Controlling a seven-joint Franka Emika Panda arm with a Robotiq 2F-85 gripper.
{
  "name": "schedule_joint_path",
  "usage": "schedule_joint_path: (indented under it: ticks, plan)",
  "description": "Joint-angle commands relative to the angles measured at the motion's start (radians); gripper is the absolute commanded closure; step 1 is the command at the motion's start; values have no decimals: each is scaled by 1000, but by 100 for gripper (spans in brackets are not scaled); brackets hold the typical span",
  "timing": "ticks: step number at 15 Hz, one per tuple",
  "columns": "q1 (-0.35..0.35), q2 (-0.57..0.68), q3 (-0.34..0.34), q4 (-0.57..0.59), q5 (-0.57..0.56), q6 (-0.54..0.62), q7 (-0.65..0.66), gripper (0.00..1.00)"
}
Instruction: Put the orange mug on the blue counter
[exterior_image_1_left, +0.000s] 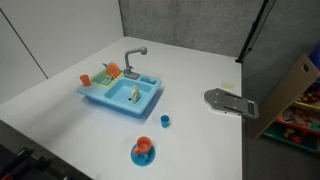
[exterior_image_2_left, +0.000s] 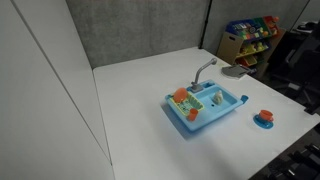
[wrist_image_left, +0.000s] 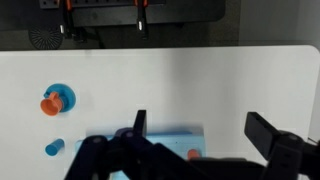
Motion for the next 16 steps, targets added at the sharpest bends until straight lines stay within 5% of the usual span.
schedule_joint_path:
  ticks: [1,16]
  plan:
    - [-44,56,-41,72,-32,-45,2,0]
    - [-223,196,-241,88,-65,107,-16,0]
